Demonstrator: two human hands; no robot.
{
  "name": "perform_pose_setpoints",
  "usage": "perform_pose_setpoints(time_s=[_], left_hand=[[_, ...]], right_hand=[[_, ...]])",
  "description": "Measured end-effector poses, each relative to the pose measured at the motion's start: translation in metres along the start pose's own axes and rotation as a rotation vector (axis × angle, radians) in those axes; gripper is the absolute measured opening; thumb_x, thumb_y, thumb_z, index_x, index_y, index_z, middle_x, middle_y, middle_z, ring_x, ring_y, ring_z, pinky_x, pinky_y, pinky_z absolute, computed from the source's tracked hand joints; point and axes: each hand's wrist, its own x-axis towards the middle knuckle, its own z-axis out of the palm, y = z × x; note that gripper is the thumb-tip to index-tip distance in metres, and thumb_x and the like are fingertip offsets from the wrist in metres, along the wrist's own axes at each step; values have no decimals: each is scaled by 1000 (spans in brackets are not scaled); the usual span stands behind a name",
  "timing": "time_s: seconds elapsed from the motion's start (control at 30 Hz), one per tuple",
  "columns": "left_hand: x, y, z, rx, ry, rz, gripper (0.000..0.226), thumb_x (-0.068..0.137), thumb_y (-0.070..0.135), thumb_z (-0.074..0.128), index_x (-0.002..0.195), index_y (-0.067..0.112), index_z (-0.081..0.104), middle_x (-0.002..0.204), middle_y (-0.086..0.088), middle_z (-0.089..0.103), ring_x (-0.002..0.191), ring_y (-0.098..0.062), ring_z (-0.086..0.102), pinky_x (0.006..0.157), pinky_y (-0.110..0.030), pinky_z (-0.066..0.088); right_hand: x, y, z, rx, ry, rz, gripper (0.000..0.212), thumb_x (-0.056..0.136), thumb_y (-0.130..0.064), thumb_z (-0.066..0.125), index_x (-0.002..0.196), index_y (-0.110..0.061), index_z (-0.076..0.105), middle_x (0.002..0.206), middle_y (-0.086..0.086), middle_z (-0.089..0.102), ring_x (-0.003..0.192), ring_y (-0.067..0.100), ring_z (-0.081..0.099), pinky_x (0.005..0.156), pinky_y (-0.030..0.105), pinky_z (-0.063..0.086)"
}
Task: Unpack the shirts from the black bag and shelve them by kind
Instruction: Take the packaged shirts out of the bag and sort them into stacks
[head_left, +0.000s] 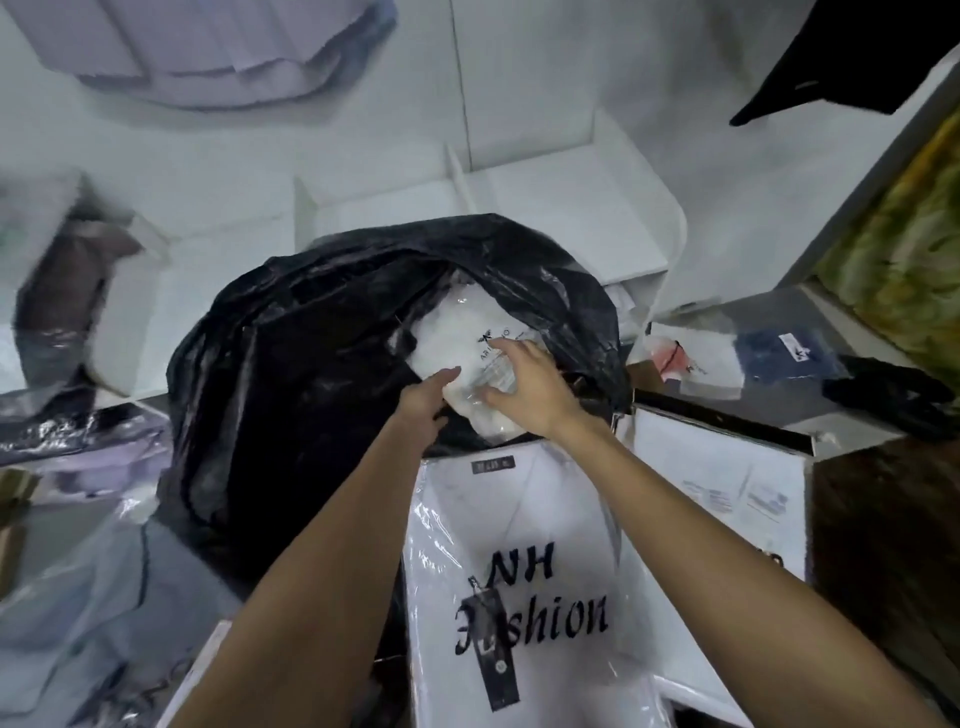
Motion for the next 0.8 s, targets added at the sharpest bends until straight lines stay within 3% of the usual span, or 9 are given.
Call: perform_pose_setpoints(time_s=[0.13, 0.23, 0.3, 0.43, 0.53, 0.63, 0.73, 0.8], left_hand=[[-6, 1, 2, -83, -48, 37, 43, 86, 39, 78, 123, 20, 66, 121, -1, 73, 115, -20, 65, 104, -39, 47], [-29, 2, 0, -185, -132, 217, 37, 91, 17, 68, 128, 15, 66, 122, -8, 74, 114, -28, 69, 89, -39, 56], [-54, 3, -5, -237, -212, 354, 40, 89, 4, 60, 129, 5, 64, 121, -14, 73, 112, -31, 70, 86, -40, 57], [-105, 20, -21, -262, -221, 555, 38, 85, -11, 51, 116, 5, 67, 107, -11, 75, 102, -27, 72, 86, -39, 58], [-142, 42, -30, -222, -212, 654, 33, 87, -5, 58, 118, 3, 66, 107, -13, 75, 102, -30, 72, 87, -44, 58], [-175, 56, -37, -223, -221, 701, 46, 78, 4, 59, 124, 1, 64, 116, -22, 72, 108, -38, 70, 92, -49, 57], [-202, 74, -48, -346, -239, 677, 66, 71, 15, 63, 134, -4, 56, 124, -30, 65, 111, -45, 66, 97, -55, 55], [-221, 83, -48, -348, -273, 716, 61, 81, 19, 66, 137, -4, 54, 129, -32, 62, 118, -48, 63, 105, -63, 48]], right_hand=[[9, 1, -1, 11, 6, 17, 71, 90, -25, 75, 152, -15, 41, 152, 10, 45, 140, 26, 44, 115, 33, 34], [11, 1, -7, 18, 18, 11, 77, 89, -27, 77, 154, -17, 37, 147, 8, 49, 137, 24, 47, 114, 32, 37], [10, -7, -16, 81, 22, 2, 81, 87, -31, 80, 154, -20, 37, 137, 4, 55, 132, 20, 49, 113, 34, 39], [4, -29, -35, 205, -51, -56, 111, 72, -53, 89, 161, -31, 26, 157, -10, 37, 144, 7, 33, 121, 32, 29], [-9, -47, -39, 321, -100, -135, 123, 60, -62, 92, 159, -41, 24, 164, -17, 28, 149, 1, 27, 125, 37, 26], [-25, -69, -37, 447, -145, -234, 122, 60, -54, 96, 158, -42, 26, 163, -17, 30, 149, -1, 30, 124, 37, 30], [-40, -82, -40, 630, -10, -236, 119, 61, -54, 96, 158, -39, 29, 162, -14, 34, 148, 3, 35, 123, 43, 34], [-56, -94, -45, 649, 115, -256, 113, 64, -62, 91, 157, -36, 32, 160, -11, 34, 147, 3, 35, 122, 40, 35]])
